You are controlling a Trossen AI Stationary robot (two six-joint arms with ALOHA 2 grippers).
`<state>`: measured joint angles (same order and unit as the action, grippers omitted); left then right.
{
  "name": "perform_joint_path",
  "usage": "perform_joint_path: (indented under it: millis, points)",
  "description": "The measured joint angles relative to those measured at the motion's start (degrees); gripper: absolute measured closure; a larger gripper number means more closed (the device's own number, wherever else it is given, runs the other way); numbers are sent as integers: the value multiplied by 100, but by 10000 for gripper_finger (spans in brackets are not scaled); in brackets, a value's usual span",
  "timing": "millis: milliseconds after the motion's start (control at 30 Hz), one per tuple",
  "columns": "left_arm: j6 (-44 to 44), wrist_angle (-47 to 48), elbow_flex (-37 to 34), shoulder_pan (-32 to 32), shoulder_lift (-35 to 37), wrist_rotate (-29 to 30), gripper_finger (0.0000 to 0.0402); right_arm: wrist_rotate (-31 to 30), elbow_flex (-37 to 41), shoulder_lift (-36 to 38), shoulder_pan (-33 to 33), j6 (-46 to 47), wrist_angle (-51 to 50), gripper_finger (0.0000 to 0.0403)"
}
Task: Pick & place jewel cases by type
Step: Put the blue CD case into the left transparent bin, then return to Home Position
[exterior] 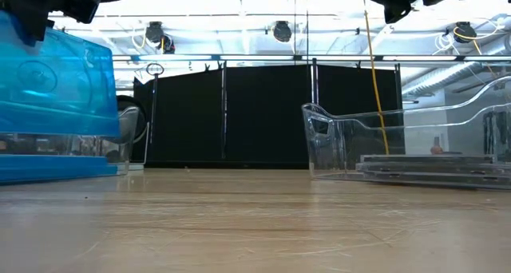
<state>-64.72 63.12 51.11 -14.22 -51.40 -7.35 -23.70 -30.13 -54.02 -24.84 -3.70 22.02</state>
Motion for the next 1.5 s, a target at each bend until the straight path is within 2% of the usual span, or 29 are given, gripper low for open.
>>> perform_joint_path:
  millis: [367, 633, 800, 900, 1067, 1200, 1333, 1400, 1500]
  points:
    - [-125, 320, -24, 0, -2, 41, 288, 0, 0, 0, -2, -2, -4, 273]
    - [-112, 413, -26, 38, -2, 394, 286, 0, 0, 0, -2, -12, -4, 273]
    - [174, 681, 118, 379, 10, 6, 278, -4, 0, 0, 0, -93, -2, 273]
    - [304, 867, 304, 568, 13, 28, 277, -7, 0, 0, -2, -142, 2, 273]
    - [338, 1499, 627, 816, 13, 410, 277, -9, 0, 0, -2, -114, 2, 273]
    - [315, 1816, 884, 963, 13, 930, 277, -11, 0, 0, -2, -116, 2, 273]
    - [492, 1287, 1104, 1006, 11, 1696, 277, -8, 0, 57, -2, -180, -29, 273]
    - [1173, 693, 1108, 942, 25, 2136, 277, 2, 0, 208, -8, -192, -131, 273]
    - [2697, -393, 989, 719, 50, 2613, 277, -7, 0, 594, -68, -210, -465, 273]
